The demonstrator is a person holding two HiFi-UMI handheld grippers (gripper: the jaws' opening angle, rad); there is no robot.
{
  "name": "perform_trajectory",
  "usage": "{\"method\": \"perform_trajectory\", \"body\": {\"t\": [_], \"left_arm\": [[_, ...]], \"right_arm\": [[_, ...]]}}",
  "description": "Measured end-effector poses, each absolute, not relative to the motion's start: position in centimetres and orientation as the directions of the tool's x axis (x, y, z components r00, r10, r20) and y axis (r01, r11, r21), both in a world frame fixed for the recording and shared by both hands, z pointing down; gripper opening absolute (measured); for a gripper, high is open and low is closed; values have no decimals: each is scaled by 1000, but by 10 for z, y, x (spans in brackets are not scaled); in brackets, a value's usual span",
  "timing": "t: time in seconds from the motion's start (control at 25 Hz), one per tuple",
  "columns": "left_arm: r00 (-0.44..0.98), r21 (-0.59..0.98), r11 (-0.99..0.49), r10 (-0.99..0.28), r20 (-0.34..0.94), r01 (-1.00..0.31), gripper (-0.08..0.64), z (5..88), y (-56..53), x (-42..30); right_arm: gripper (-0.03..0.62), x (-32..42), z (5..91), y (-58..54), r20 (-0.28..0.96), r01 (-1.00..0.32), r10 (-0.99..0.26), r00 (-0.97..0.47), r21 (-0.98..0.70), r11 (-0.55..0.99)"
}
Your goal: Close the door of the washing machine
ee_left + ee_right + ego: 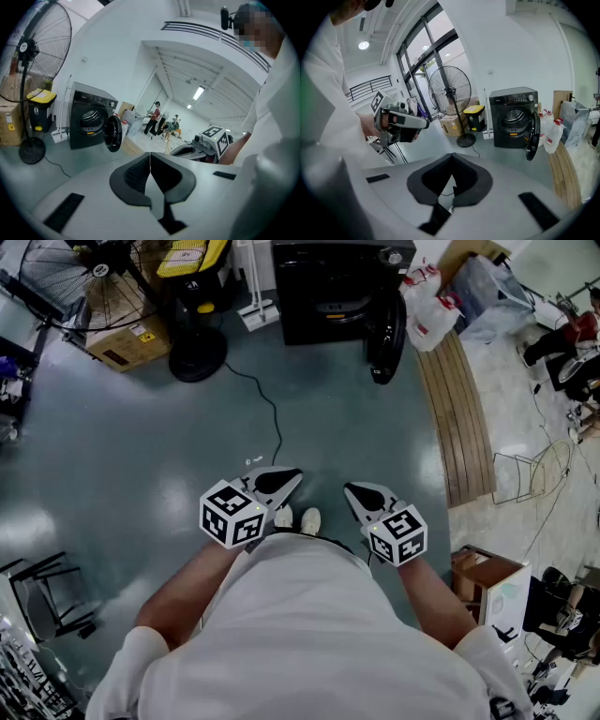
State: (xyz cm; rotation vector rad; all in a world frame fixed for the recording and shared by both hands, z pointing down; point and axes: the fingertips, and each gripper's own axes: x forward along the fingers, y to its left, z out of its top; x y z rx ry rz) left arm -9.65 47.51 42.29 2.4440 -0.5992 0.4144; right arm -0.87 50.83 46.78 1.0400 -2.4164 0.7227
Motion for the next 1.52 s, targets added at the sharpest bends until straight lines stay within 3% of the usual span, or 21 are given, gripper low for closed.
{"method": "perform_trajectory", "body": {"t": [0.4,0.76,0.84,1.24,1.52], "left_arm": [[837,437,-736,-328,438,-517,18,428,456,-79],[858,419,-781,-277,432,-463,20,439,375,-93],[867,415,-798,-251,431,-438,20,439,348,-99],[888,352,-874,-169,428,-336,21,430,210,-151],[901,411,-852,-144,409,-322,21,435,164,-139]], "right_arm": [[6,13,483,488,551,-761,-545,-631,-307,571],[10,2,495,418,574,-804,-576,-582,-295,517],[66,-6,494,392,577,-818,-590,-566,-302,489],[83,-39,487,258,605,-892,-657,-450,-264,368],[95,34,503,205,667,-941,-664,-338,-234,243]]}}
